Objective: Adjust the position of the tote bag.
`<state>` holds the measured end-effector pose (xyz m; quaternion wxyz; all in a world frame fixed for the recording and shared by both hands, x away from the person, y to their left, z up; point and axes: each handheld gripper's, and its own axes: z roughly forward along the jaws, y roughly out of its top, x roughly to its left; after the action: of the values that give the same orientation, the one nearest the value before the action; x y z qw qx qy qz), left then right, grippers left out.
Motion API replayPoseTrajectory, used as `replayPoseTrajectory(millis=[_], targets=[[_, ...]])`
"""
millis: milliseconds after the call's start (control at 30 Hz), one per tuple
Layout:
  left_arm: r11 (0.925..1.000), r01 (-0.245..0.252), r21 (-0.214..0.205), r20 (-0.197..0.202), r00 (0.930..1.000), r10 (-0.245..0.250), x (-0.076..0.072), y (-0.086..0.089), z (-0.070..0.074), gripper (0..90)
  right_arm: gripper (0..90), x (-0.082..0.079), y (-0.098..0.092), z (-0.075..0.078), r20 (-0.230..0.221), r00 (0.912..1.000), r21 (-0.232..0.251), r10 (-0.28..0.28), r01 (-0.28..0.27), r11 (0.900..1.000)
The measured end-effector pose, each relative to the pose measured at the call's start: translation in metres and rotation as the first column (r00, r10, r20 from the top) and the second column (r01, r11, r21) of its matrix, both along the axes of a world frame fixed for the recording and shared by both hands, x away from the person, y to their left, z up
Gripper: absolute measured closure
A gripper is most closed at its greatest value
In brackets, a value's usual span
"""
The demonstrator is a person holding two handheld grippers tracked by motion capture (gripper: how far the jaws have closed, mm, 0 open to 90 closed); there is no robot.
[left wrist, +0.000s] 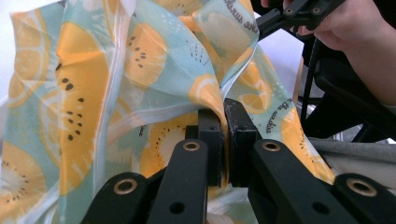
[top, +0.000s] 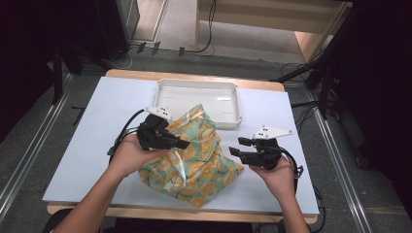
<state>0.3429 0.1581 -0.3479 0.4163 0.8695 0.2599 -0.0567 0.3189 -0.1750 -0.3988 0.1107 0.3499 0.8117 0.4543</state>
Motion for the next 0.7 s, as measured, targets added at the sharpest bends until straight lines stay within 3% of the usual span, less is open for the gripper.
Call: replayPoseTrajectory(millis=[167,700], targets=[[0.9996,0.028,-0.009,-0.003,0.9996,-0.028,0.002,-0.011,0.001,87.9,48.1,-0.001,-0.002,-0.001,-0.003,1.0000,0.006,-0.009,0.009,0.9999],[0.9965,0.083,0.004,-0.052,0.9952,-0.083,0.006,-0.043,-0.022,87.3,48.1,-0.005,-0.004,-0.003,-0.009,0.9998,0.001,-0.018,0.018,0.9998]])
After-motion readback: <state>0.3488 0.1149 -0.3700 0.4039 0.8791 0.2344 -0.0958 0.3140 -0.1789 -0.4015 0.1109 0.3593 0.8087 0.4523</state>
